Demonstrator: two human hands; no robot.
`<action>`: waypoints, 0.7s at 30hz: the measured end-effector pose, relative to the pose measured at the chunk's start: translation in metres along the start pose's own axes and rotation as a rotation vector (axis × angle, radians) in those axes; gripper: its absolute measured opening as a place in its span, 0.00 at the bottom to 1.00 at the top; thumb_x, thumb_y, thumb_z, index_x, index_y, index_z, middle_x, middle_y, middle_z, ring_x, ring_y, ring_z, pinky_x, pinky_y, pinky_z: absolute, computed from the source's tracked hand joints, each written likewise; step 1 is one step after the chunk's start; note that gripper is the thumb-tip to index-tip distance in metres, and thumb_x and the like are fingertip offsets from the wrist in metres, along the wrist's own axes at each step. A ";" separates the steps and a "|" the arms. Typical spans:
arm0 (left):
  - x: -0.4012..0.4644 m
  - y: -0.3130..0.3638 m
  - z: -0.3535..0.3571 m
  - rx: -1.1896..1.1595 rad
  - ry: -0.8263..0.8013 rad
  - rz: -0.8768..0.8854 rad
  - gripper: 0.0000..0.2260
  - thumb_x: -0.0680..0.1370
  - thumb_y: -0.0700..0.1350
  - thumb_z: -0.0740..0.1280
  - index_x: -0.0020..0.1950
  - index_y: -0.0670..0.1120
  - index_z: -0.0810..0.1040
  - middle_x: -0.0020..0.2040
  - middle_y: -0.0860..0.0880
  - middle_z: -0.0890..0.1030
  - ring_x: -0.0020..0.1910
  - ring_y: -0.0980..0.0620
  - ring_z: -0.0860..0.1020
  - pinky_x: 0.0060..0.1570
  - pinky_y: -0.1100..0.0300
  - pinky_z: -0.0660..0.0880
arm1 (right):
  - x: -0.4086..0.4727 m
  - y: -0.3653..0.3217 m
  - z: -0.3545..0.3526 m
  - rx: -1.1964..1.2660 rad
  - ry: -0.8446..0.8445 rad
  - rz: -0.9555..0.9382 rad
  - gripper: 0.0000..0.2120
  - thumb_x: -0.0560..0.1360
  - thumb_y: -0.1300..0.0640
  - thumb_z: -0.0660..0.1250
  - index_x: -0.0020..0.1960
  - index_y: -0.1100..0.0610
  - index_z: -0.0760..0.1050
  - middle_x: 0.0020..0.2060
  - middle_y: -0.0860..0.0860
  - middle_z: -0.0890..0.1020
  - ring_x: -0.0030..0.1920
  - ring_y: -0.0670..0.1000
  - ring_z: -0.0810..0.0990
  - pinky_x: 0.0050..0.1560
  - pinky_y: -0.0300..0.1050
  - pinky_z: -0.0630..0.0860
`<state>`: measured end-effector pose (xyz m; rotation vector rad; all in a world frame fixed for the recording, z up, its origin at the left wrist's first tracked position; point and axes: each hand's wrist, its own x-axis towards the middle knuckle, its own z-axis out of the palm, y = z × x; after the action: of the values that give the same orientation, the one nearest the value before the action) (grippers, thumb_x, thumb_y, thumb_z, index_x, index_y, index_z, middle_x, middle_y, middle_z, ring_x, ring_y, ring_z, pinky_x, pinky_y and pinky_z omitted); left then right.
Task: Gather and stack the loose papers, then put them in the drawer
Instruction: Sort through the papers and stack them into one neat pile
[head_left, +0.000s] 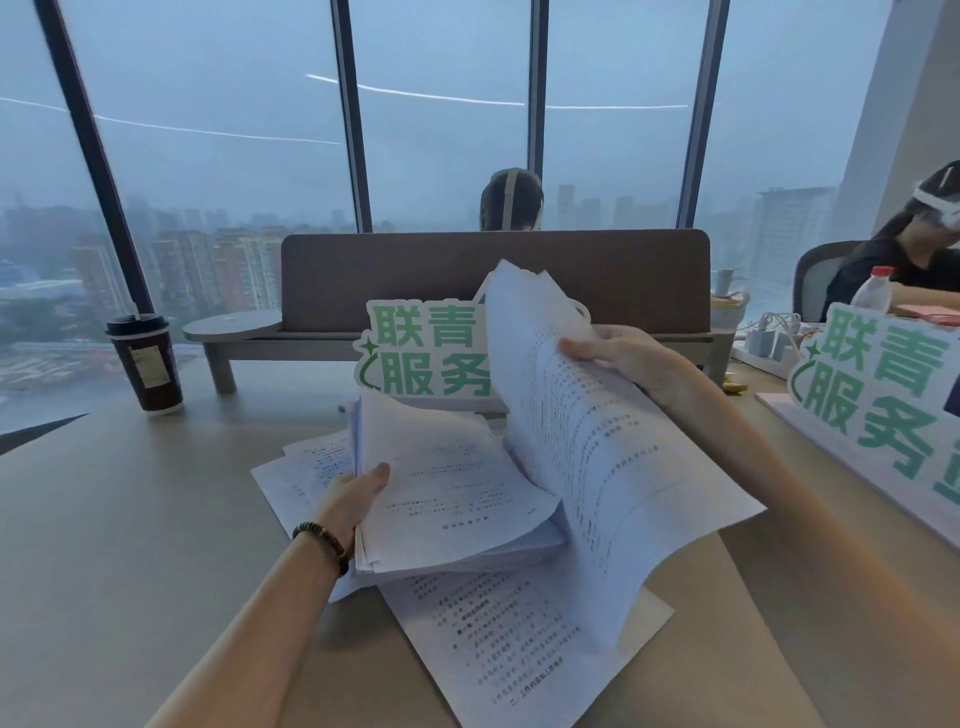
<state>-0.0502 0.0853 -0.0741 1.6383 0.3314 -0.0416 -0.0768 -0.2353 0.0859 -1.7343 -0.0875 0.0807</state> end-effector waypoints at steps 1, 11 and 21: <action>-0.002 0.000 0.001 0.004 0.001 0.008 0.15 0.80 0.48 0.67 0.58 0.38 0.78 0.48 0.40 0.83 0.43 0.42 0.82 0.40 0.52 0.79 | -0.002 -0.009 0.003 0.046 -0.052 -0.023 0.48 0.50 0.42 0.85 0.66 0.58 0.76 0.55 0.55 0.83 0.49 0.55 0.86 0.54 0.52 0.82; -0.009 0.002 0.002 -0.001 0.006 0.035 0.14 0.79 0.48 0.67 0.59 0.39 0.78 0.51 0.40 0.83 0.47 0.41 0.82 0.47 0.49 0.80 | -0.011 -0.017 -0.011 0.563 -0.273 -0.099 0.15 0.79 0.56 0.65 0.65 0.57 0.70 0.50 0.56 0.82 0.42 0.53 0.86 0.42 0.50 0.85; -0.014 0.005 0.004 -0.029 0.005 0.055 0.20 0.74 0.60 0.70 0.51 0.43 0.81 0.47 0.43 0.84 0.47 0.42 0.82 0.50 0.49 0.80 | 0.008 0.059 0.006 0.096 0.186 0.184 0.15 0.75 0.64 0.70 0.61 0.64 0.75 0.53 0.60 0.83 0.47 0.60 0.84 0.49 0.54 0.82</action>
<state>-0.0621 0.0783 -0.0669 1.6181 0.2891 0.0089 -0.0685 -0.2383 0.0266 -1.6423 0.2102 0.0575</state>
